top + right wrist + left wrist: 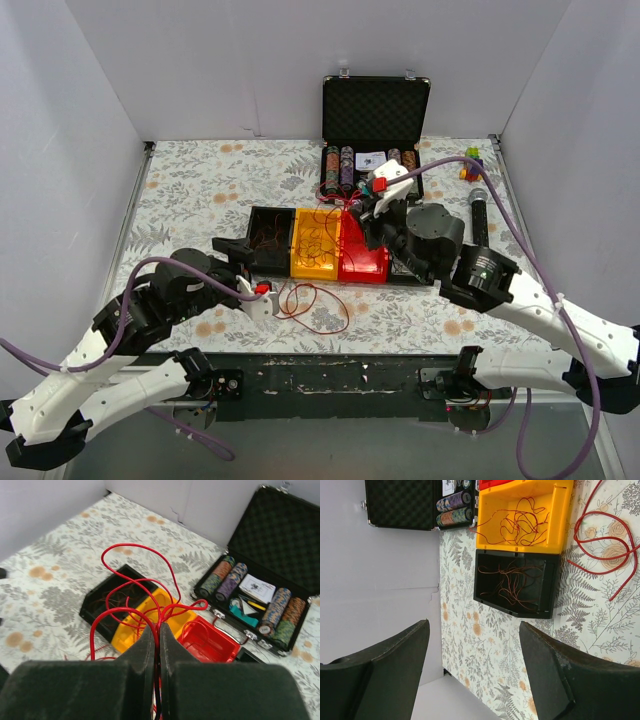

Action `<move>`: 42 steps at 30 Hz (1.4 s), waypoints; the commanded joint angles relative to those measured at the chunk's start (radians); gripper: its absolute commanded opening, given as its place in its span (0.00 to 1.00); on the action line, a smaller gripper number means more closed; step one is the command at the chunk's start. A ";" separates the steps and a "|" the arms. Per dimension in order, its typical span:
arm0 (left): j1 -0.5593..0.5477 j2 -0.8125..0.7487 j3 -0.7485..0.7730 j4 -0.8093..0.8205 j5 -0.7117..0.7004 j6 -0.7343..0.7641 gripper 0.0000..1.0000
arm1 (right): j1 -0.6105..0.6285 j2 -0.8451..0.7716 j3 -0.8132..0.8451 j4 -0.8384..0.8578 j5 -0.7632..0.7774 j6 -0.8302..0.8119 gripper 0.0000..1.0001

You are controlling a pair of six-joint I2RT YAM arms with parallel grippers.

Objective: Untangle the cables

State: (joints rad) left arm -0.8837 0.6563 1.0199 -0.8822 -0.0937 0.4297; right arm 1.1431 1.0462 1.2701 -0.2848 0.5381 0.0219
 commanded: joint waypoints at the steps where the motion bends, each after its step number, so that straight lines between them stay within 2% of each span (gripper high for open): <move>1: 0.009 -0.006 0.017 0.012 0.008 -0.006 0.72 | -0.109 -0.005 -0.047 0.056 -0.058 0.024 0.01; 10: 0.011 0.000 0.017 0.011 0.008 -0.003 0.72 | -0.275 -0.009 -0.228 0.147 -0.225 0.098 0.01; 24: 0.011 -0.004 -0.001 0.020 0.002 0.003 0.72 | -0.483 0.118 -0.406 0.266 -0.406 0.179 0.01; 32: 0.014 -0.007 -0.006 0.020 0.000 0.003 0.72 | -0.510 0.270 -0.396 0.276 -0.397 0.184 0.01; 42: 0.015 -0.011 -0.004 0.017 -0.001 -0.003 0.72 | -0.511 0.437 -0.396 0.374 -0.397 0.200 0.01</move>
State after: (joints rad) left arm -0.8745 0.6567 1.0199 -0.8814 -0.0940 0.4305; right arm 0.6357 1.4441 0.8619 0.0113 0.1452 0.2043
